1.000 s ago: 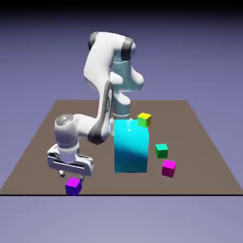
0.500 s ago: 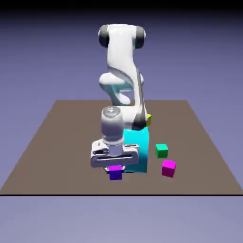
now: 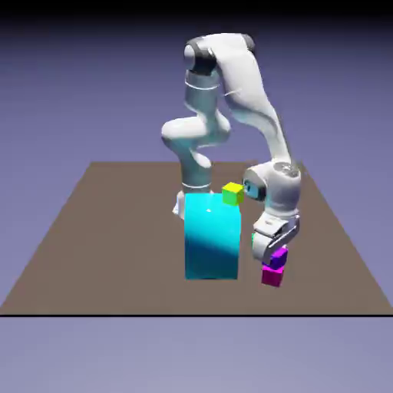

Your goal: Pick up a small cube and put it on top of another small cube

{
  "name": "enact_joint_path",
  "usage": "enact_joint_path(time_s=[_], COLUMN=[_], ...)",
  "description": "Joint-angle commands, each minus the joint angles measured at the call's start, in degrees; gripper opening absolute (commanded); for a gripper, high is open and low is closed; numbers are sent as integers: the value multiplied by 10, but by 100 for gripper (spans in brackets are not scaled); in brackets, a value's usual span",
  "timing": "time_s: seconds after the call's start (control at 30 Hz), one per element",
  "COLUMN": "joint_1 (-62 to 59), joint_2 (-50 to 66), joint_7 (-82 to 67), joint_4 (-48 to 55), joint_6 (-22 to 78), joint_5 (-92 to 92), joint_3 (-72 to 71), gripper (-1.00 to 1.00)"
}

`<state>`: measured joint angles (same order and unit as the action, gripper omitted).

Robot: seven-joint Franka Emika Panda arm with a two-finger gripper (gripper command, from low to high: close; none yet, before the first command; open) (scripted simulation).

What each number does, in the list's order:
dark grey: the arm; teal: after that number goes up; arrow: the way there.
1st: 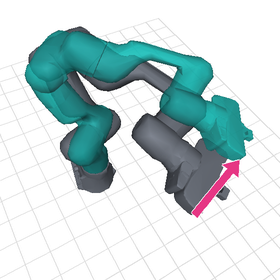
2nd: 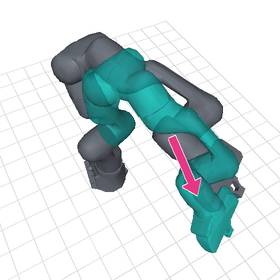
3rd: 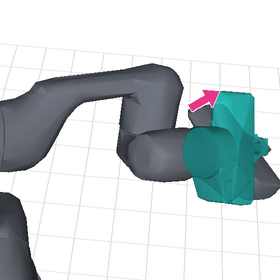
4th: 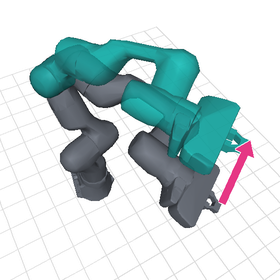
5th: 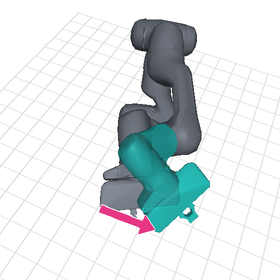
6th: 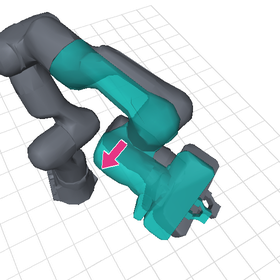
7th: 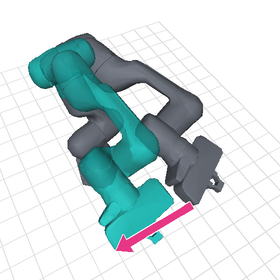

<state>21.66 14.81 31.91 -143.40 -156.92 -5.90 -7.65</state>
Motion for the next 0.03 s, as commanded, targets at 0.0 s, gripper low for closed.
enact_joint_path(time_s=[0.0], joint_1=[-4], joint_2=[-21], joint_7=[-6], joint_4=[0], joint_6=[20], joint_5=[8], joint_3=[-5], gripper=[100])
